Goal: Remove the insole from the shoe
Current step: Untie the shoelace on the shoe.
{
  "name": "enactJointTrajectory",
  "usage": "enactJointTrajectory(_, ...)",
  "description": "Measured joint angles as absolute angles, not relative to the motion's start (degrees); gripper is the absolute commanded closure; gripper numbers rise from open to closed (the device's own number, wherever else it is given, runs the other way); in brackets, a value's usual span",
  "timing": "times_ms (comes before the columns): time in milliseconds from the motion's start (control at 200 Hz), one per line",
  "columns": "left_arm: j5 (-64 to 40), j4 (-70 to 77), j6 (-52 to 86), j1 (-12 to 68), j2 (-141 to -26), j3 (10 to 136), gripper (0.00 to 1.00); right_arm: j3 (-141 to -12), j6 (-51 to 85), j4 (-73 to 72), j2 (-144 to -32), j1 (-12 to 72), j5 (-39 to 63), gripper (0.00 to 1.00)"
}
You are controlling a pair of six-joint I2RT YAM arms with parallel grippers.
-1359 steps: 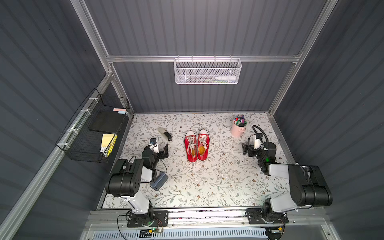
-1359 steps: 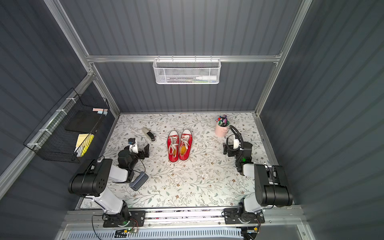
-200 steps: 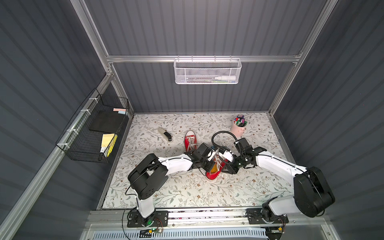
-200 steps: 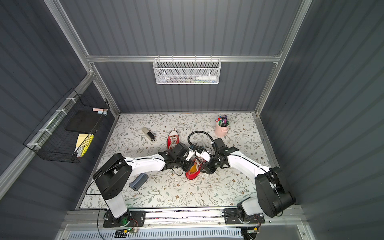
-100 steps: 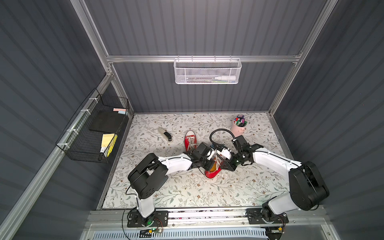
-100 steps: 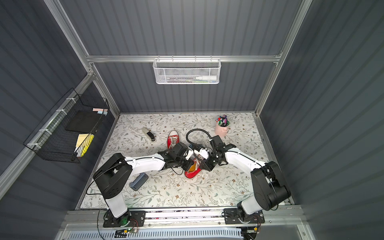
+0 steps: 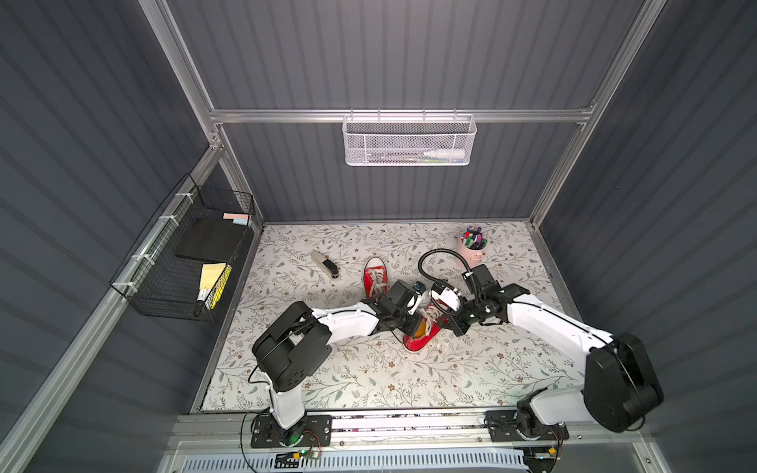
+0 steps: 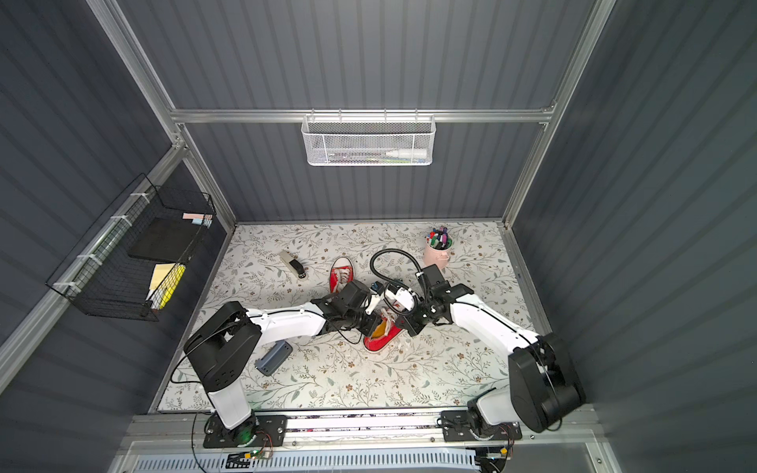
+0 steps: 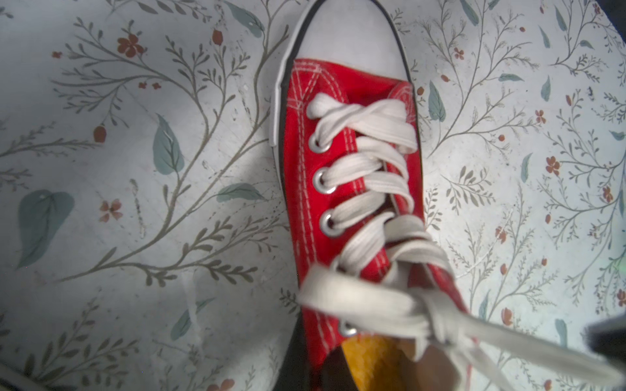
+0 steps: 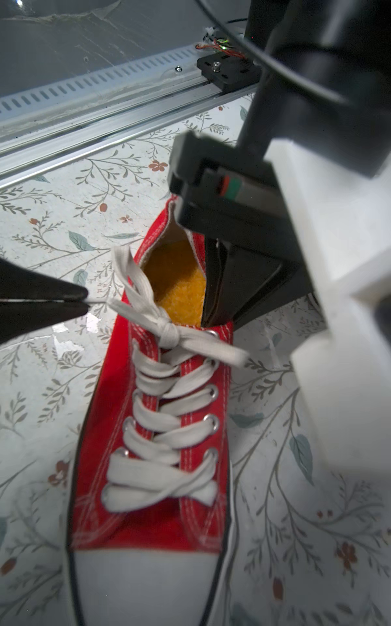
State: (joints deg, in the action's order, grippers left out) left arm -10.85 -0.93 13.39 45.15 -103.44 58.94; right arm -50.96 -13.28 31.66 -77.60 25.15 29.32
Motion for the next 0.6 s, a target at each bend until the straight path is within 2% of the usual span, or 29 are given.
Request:
enactJointTrajectory(250,-9.58,-0.01,17.1,45.17,-103.46,58.67,1.0,-48.64,-0.32,32.36,-66.04,25.06,26.61,1.0)
enactJointTrajectory(460,-8.29,0.86,19.14,45.17,-103.46,58.35,1.0,-48.6,8.95,32.1,-54.65,24.91,19.18,1.0)
enactJointTrajectory(600,-7.97,1.26,20.14,45.17,-103.53,58.35,1.0,-48.47,11.64,29.58,-51.99,24.88,16.43,1.0)
